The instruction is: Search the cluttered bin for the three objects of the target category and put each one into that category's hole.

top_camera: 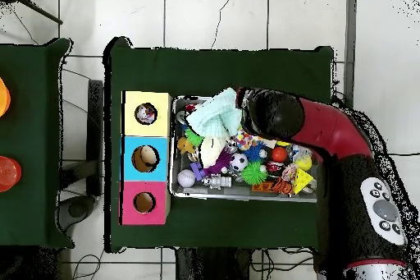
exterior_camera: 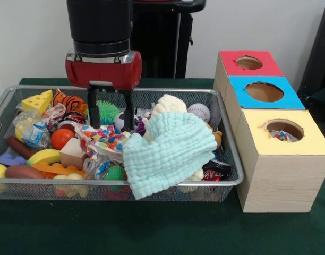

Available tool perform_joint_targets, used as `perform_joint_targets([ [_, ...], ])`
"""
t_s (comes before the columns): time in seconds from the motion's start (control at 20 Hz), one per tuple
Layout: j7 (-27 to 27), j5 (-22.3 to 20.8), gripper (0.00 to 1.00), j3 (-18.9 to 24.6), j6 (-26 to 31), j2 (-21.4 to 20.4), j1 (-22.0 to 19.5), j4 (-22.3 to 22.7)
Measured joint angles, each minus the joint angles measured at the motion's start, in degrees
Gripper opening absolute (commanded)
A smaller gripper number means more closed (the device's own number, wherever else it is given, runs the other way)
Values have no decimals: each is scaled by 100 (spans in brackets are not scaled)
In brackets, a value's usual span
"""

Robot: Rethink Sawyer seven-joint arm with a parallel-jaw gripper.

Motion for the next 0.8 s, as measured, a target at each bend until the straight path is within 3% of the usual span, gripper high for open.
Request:
perform_joint_targets([
  [0.35, 0, -429, 100, 25, 0, 182, -81, 48],
  [0.8, 0, -680, 100, 89, -1, 317, -370, 170],
])
